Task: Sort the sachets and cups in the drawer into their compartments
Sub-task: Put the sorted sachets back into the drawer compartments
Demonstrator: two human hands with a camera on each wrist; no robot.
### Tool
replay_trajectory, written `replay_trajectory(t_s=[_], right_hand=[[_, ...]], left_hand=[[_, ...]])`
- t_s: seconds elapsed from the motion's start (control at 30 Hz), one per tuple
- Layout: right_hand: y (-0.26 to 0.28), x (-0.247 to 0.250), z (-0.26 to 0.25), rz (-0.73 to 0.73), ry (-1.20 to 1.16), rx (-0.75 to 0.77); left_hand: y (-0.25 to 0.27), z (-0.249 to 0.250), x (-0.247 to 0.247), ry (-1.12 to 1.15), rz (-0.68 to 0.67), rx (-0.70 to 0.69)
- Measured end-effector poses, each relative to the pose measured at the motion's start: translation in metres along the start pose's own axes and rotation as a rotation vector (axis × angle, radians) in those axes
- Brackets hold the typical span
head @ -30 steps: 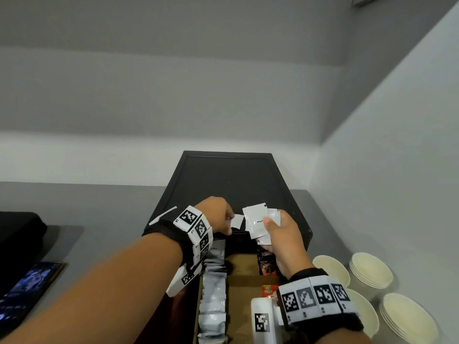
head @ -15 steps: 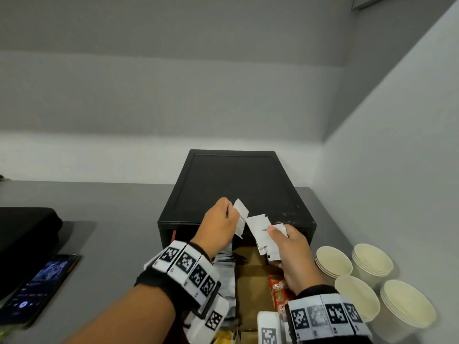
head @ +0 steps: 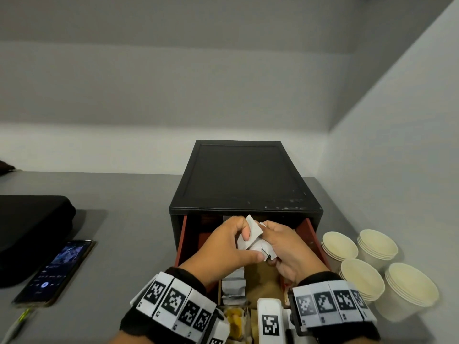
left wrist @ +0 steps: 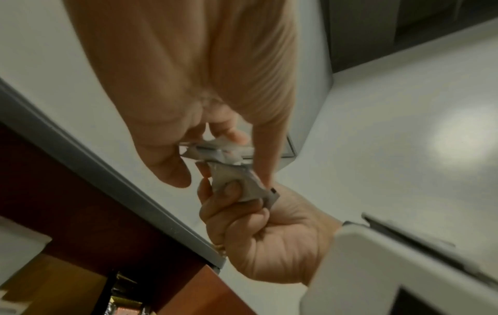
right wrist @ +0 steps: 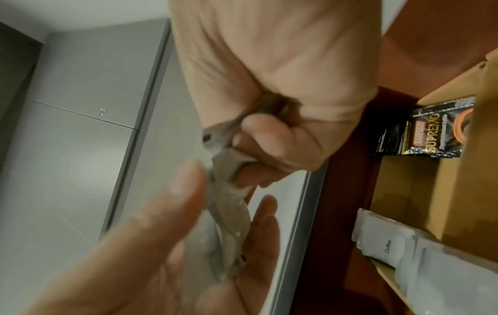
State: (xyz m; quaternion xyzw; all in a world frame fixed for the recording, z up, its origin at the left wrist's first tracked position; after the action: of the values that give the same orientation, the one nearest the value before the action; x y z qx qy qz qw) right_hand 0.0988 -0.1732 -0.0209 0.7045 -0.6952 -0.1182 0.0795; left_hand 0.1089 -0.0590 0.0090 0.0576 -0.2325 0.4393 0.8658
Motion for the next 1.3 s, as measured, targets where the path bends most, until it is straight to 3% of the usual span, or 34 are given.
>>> replay_trajectory(t_s=[0.1,0.23,0.33,0.5,0.63,0.8,0.93,1.0,1.07,1.13,1.3], right_hand=[[0.004,-0.002,-0.002,-0.001,-0.081,0.018],[0.007,0.001,-0.009,-0.016,-0.132,0.111],[0.011,0.0,-0.011,-0.075,-0.06,0.156],[0.019,-0.004,-0.015,-0.108,0.097,0.198],[0.019,0.002,-0.018,-0.011,0.208,0.22],[0.02,0.013,-0.023,0.154,0.148,0.284],[0.031,0.016,-0.039,0.307,0.356,0.484],[0.035,0.001,-0.046,0.23,0.52,0.572],[0.034,-0.019,-0.043,0.083,0.67,0.583],[0.031,-0.03,-0.038,0.025,0.787,0.605],[0.022,-0.02,-0.032,0.0,0.674,0.463]], left_hand=[[0.004,-0.001,0.007,-0.008,0.106,0.019],[0.009,-0.014,0.012,0.346,0.221,0.16],[0.011,-0.022,0.003,0.685,0.18,0.264],[0.017,-0.024,-0.008,1.011,0.068,0.304],[0.015,-0.025,-0.007,0.962,0.09,0.246],[0.01,-0.021,-0.007,0.921,0.118,0.15],[0.005,-0.023,-0.008,1.029,0.164,0.167],[0.002,-0.025,-0.01,1.106,0.157,0.189],[0.0,-0.024,-0.012,1.178,0.133,0.206],[-0.002,-0.026,-0.013,1.222,0.128,0.222],[-0.003,-0.038,-0.007,1.26,0.247,0.226]])
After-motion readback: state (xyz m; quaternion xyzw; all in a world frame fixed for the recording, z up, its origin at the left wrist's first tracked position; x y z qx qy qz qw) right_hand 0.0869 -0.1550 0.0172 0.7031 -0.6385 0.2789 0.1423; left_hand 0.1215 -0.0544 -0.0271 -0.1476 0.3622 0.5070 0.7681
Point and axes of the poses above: each hand's wrist, its own y-axis away from the middle knuckle, its own x-axis out of the back of the hand, z = x × y, the point moved 7 cm from there along -y, towards the middle knuckle, and after that the axes turned 7 degrees about -z, right-handed, at the moved point
